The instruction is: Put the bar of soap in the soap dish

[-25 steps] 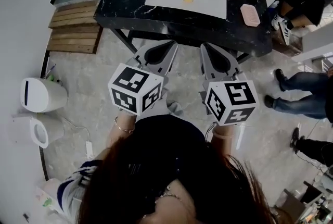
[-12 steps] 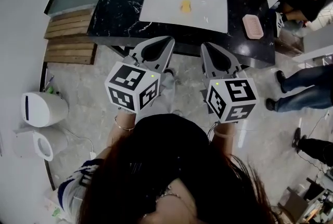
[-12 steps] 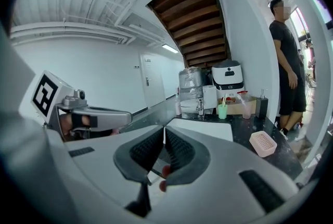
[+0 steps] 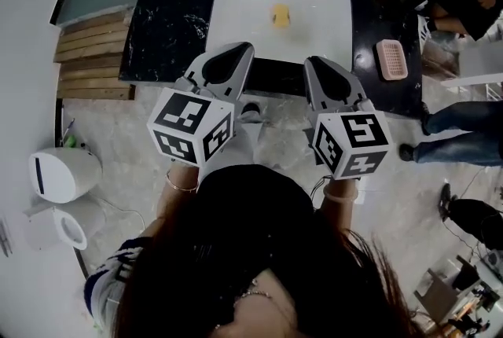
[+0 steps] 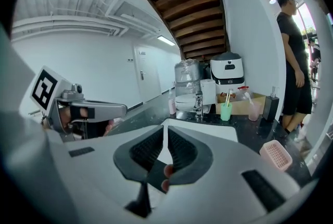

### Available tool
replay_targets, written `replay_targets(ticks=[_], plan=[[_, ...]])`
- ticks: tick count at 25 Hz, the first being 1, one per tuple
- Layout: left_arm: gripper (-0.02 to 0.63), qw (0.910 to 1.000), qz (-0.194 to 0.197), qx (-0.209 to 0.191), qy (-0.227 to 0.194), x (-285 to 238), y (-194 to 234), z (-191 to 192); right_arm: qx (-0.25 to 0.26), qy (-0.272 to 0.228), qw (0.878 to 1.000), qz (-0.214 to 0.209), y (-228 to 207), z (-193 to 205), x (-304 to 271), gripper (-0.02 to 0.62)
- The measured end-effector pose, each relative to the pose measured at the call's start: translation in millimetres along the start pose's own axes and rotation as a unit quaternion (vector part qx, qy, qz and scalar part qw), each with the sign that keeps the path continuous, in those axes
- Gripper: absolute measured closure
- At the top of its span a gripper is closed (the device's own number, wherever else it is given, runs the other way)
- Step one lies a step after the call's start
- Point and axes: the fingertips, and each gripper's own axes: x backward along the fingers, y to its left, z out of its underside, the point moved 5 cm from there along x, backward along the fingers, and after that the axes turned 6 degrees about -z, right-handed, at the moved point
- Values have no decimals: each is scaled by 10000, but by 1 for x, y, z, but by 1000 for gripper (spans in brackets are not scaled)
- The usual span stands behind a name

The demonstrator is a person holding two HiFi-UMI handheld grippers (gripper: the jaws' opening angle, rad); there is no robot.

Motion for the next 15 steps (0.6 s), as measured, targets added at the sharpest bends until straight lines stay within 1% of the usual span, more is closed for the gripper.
replay_targets(ticks=[3, 4, 8, 15], plan=[[611, 9999, -48, 30, 92, -21, 24, -1, -53, 154, 9999, 43, -14, -3, -30, 583], [611, 9999, -59, 40, 131, -29, 31, -1, -64, 216, 9997, 56, -19, -3, -40, 566], [611, 9996, -96, 133, 221, -55, 60, -2, -156, 409, 9989, 157, -37, -4, -74, 561], [611, 9990, -51, 230, 378, -90, 94, -1, -345, 780, 9958, 325, -64, 0, -117, 543]])
